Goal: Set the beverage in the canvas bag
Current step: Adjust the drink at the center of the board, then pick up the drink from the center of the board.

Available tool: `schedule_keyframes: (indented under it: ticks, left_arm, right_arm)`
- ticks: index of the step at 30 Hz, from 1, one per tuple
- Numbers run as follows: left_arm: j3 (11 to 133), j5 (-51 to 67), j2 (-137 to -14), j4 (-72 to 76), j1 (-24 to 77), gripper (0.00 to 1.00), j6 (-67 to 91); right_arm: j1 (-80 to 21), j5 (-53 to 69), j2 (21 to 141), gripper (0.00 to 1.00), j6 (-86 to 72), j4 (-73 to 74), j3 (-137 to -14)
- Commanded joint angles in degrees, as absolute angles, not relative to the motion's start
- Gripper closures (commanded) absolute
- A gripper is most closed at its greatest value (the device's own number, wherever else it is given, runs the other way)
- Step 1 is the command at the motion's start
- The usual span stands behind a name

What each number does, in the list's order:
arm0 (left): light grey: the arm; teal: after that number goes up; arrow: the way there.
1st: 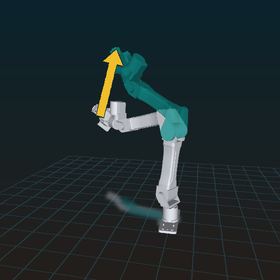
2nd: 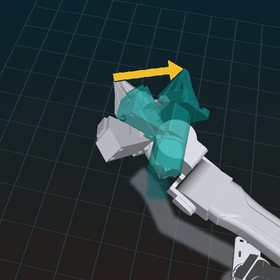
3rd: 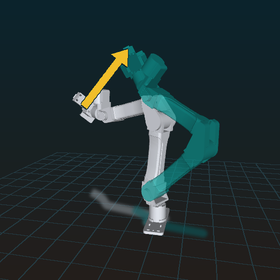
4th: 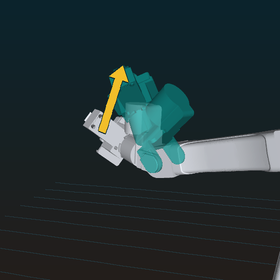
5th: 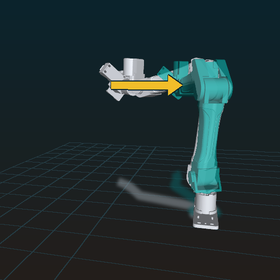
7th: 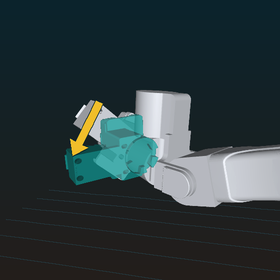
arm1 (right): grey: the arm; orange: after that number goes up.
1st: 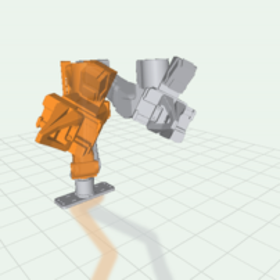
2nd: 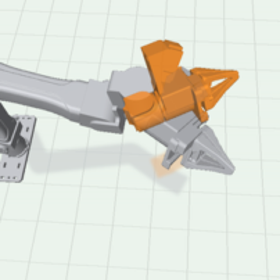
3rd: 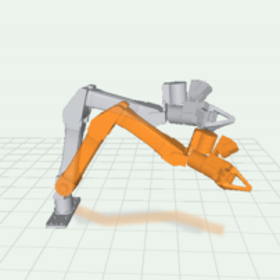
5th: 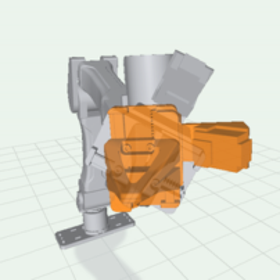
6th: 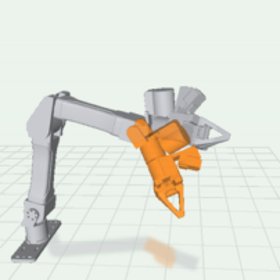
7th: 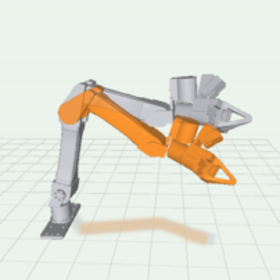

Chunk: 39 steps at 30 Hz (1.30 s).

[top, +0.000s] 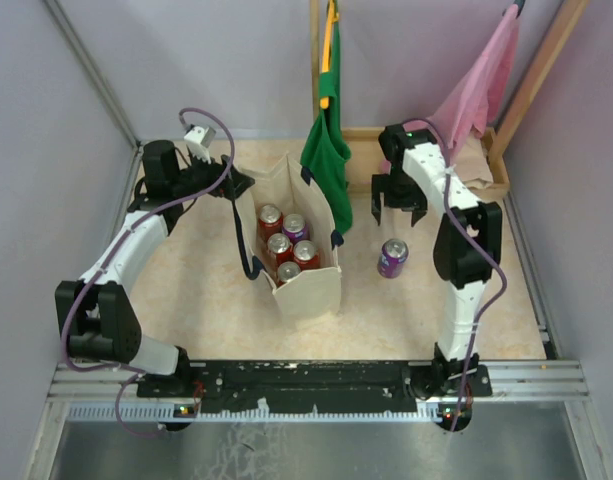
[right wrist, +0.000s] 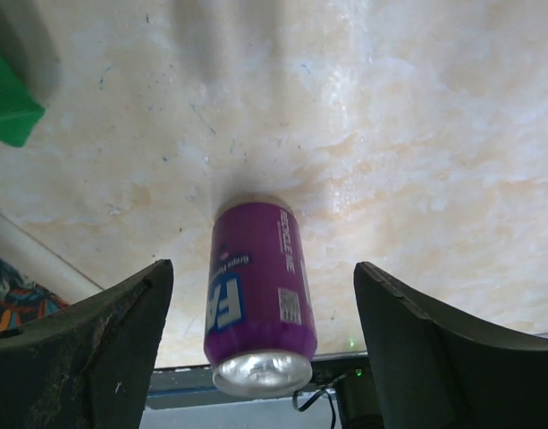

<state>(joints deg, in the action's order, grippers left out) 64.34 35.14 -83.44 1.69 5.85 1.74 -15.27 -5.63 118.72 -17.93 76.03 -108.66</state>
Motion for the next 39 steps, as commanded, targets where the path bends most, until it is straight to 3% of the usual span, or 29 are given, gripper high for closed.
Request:
schedule_keyframes:
  ticks: [1,9,22,25,32,34,39]
  left_arm:
    - [64.4,35.6,-82.1,2.0,5.5,0.06,1.5]
    - [65.0,36.1,-82.5,1.1,5.6,0.06,1.2]
    - [65.1,36.4,-82.3,0.4,5.5,0.06,0.7]
    - [65.0,36.3,-82.1,0.2,5.6,0.06,0.6]
    - [65.0,36.2,-82.0,0.0,5.5,0.06,0.4]
    - [65.1,36.2,-82.1,0.0,5.5,0.06,0.5]
    - [65.3,36.4,-82.2,-0.3,5.5,0.06,0.4]
  right_arm:
    - [-16.1,-8.0,108.4,0.19,-20.7,73.1,-104.7]
    - [-19.6,-8.4,98.5,0.16,-24.6,69.3,-90.1]
    - [-21.6,-7.3,96.5,0.17,-26.8,61.8,-79.3]
    - [-21.6,-7.0,96.1,0.28,-27.0,61.0,-78.8]
    - [-21.6,-6.2,95.2,0.84,-27.0,60.6,-78.1]
    - [-21.6,-6.0,94.3,0.96,-27.1,60.7,-78.0]
    - [-21.7,-6.5,90.8,1.0,-27.3,62.8,-80.9]
